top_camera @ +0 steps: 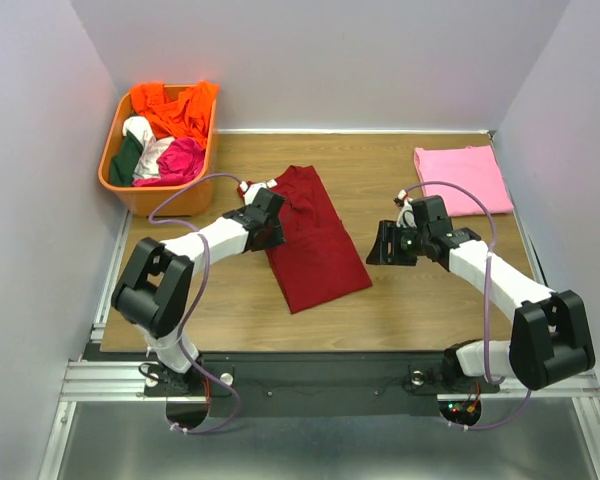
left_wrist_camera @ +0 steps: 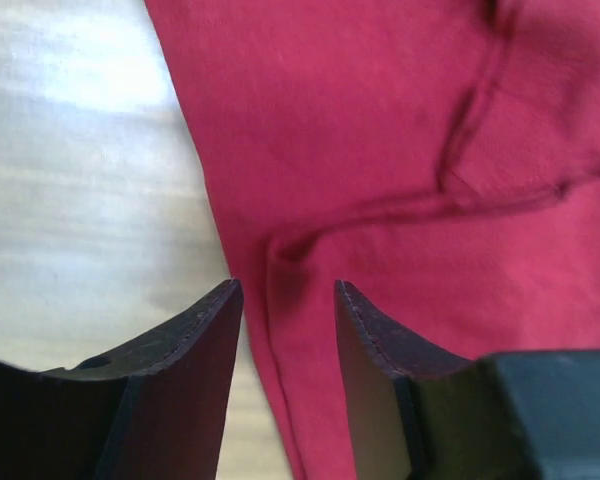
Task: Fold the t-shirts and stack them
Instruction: Fold the tshirt
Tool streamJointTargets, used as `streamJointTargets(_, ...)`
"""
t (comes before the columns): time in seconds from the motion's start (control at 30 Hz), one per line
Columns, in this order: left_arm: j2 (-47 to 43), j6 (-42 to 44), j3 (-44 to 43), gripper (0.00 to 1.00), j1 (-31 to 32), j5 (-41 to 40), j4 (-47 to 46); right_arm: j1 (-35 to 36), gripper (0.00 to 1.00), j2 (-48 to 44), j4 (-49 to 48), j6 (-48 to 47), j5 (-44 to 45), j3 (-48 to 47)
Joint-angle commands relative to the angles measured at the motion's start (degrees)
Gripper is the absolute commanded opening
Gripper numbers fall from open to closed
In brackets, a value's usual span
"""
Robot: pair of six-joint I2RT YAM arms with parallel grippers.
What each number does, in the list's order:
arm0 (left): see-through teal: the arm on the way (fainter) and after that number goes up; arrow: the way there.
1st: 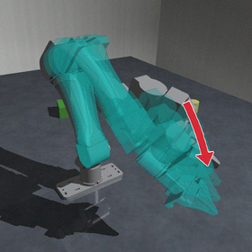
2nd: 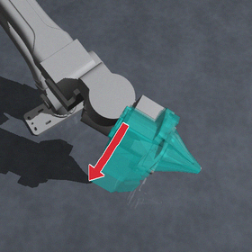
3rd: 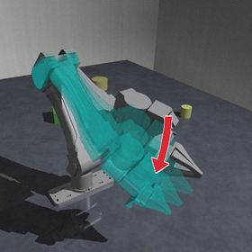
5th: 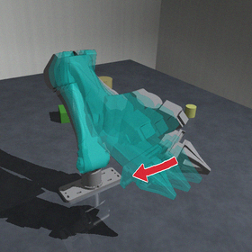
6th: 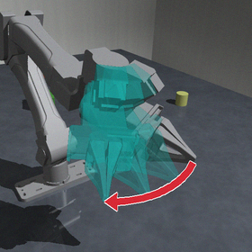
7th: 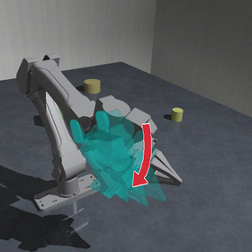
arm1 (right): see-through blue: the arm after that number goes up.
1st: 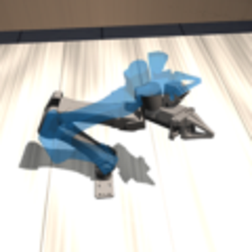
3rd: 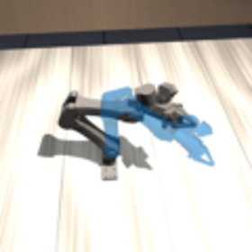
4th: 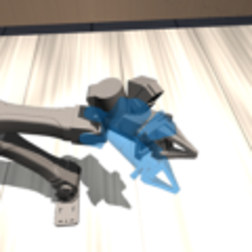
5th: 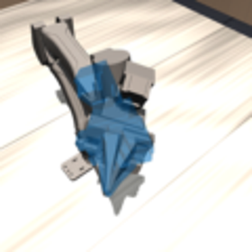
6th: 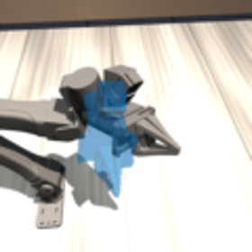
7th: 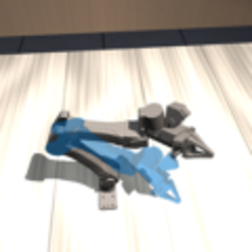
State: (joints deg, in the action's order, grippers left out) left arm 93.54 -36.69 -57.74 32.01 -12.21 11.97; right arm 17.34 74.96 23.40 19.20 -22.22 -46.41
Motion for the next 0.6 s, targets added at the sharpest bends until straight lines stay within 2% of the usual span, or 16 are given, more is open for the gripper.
streamJointTargets(0.0,2.8,4.4,-4.0,0.47,-1.0,-1.1,0.3,0.4,0.64,-1.9,0.2,-1.4,0.6,1.4)
streamJointTargets(0.03,3.1,4.6,-4.6,0.46,-1.1,-1.0,0.3,0.4,0.64,-1.9,0.2,-1.6,0.6,1.5)
streamJointTargets(0.07,3.6,4.6,-4.8,0.39,-1.2,-0.8,0.4,0.4,0.64,-2.0,0.2,-1.8,0.6,1.7)
streamJointTargets(0.17,4.7,4.6,-5.5,0.29,-1.2,-0.3,1.0,0.4,0.64,-2.0,0.2,-2.1,0.8,1.6)
streamJointTargets(0.2,5.0,4.6,-5.8,0.21,-1.1,-0.1,1.2,0.4,0.64,-2.0,0.2,-2.1,0.9,1.5)
streamJointTargets(0.37,3.7,4.2,-6.0,0.01,-1.2,-0.6,2.9,0.4,0.64,-2.2,0.2,-1.8,1.0,1.6)
streamJointTargets(0.57,-0.1,3.1,-7.1,0.0,-1.2,-3.4,8.3,0.4,0.64,-2.9,0.2,-1.5,1.1,1.9)
